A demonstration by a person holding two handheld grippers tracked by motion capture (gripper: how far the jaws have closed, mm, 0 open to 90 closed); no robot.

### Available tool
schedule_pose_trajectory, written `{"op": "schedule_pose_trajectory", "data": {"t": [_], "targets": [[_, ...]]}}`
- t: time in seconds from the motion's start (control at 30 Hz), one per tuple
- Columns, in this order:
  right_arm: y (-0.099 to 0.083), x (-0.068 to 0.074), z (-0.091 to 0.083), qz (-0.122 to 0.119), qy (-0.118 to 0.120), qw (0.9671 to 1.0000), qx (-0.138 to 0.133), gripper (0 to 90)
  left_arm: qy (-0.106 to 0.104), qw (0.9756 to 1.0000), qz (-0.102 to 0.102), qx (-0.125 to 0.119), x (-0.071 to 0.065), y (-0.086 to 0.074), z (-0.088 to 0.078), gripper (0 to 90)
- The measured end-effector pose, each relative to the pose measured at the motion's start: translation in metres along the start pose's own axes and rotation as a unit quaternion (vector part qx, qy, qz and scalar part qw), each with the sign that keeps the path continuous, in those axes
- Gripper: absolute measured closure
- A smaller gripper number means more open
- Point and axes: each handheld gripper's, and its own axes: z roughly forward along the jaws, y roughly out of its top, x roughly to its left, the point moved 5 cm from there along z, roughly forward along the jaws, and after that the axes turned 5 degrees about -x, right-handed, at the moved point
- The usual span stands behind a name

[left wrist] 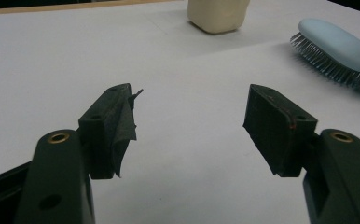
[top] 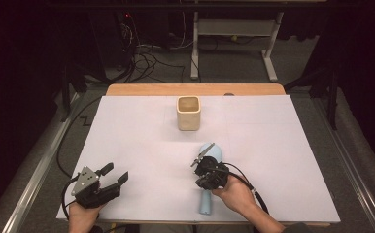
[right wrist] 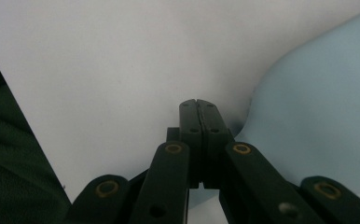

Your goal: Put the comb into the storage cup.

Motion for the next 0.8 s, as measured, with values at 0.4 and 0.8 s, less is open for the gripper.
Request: {"op": "schedule_pose_trajectory", "data": {"t": [0.4,0.8], "targets": [[-0.008,-0.006,-0.007,-0.007,-0.009,0.9998,0.014,90.0,-0.001,1.0,0.0,0.002,0.0,-0.001,0.001,33.8],[-0.017,-0.014,-0.019,0.001,-0.018,0.9998,0.011,90.0,0.001,1.0,-0.002,0.001,0.001,-0.001,0.001,33.8]]}}
